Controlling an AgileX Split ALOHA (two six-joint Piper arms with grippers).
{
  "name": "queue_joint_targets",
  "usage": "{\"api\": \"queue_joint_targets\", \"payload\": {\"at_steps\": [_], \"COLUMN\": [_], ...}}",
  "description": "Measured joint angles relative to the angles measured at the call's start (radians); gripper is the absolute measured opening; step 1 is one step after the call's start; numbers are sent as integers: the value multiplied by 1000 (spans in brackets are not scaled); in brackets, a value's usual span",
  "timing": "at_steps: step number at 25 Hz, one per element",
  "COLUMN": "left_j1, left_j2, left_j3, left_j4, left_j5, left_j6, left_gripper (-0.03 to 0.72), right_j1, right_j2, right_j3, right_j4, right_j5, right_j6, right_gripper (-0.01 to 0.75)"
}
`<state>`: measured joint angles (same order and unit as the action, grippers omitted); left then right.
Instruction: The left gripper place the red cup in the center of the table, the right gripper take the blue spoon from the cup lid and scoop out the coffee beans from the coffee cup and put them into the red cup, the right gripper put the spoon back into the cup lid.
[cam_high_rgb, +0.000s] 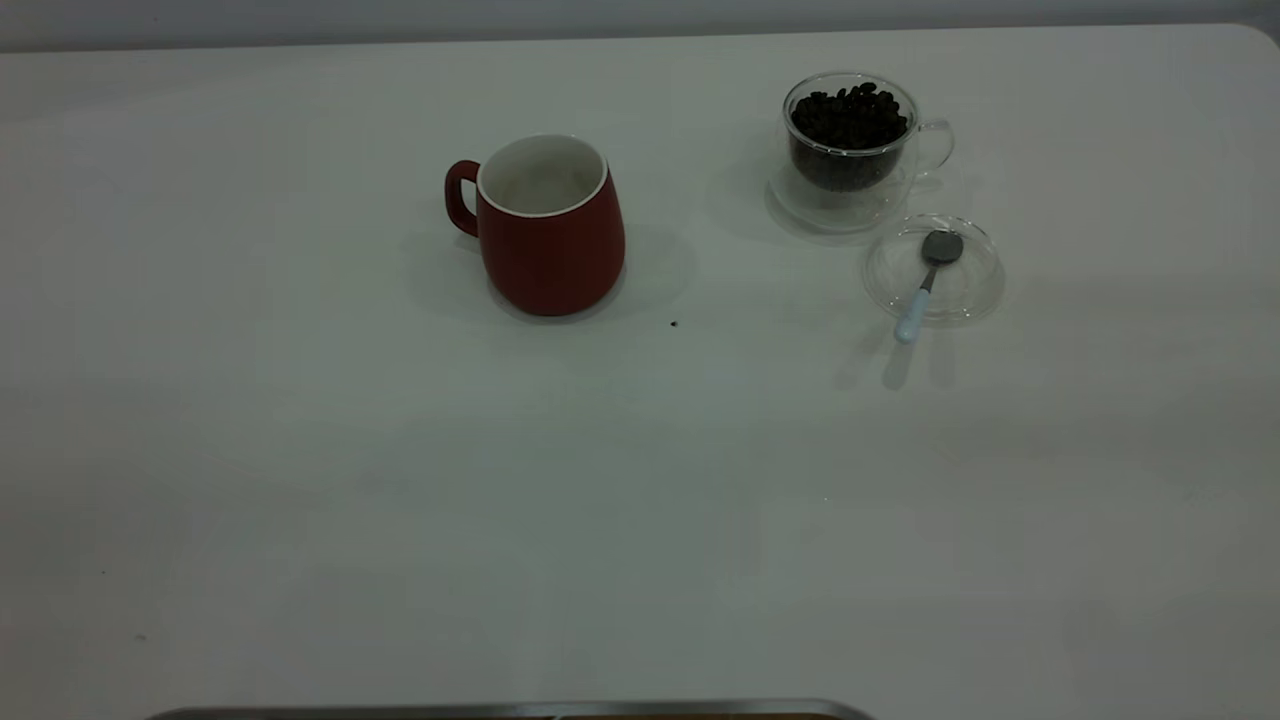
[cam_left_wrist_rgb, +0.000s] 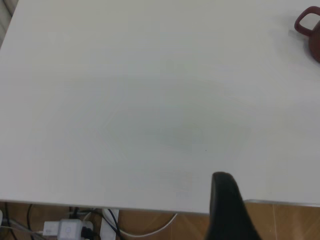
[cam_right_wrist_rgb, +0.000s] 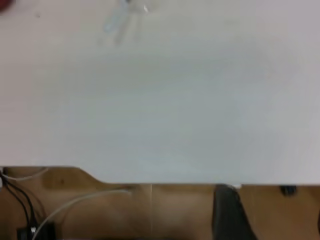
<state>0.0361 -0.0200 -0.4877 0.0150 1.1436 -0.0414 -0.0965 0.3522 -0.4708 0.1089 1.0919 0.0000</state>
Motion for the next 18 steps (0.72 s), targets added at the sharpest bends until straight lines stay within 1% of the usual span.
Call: {"api": "queue_joint_targets", "payload": {"at_steps": [3, 8, 15, 18], "left_j1": [0, 0, 0, 0], "left_j2": [0, 0, 0, 0], "left_j3": [0, 0, 0, 0], "left_j4": [0, 0, 0, 0], "left_j5": [0, 0, 0, 0], "left_j6": [0, 0, 0, 2], "left_gripper": [500, 500, 500, 500], "right_j1": [27, 28, 30, 49], "right_j2": [-35, -118, -341, -368], "right_j3": [0, 0, 0, 0], "right_j4": [2, 3, 3, 2], "right_j5": [0, 0, 6, 13], "right_j6": [0, 0, 0, 0], "right_gripper": [458, 458, 458, 458]}}
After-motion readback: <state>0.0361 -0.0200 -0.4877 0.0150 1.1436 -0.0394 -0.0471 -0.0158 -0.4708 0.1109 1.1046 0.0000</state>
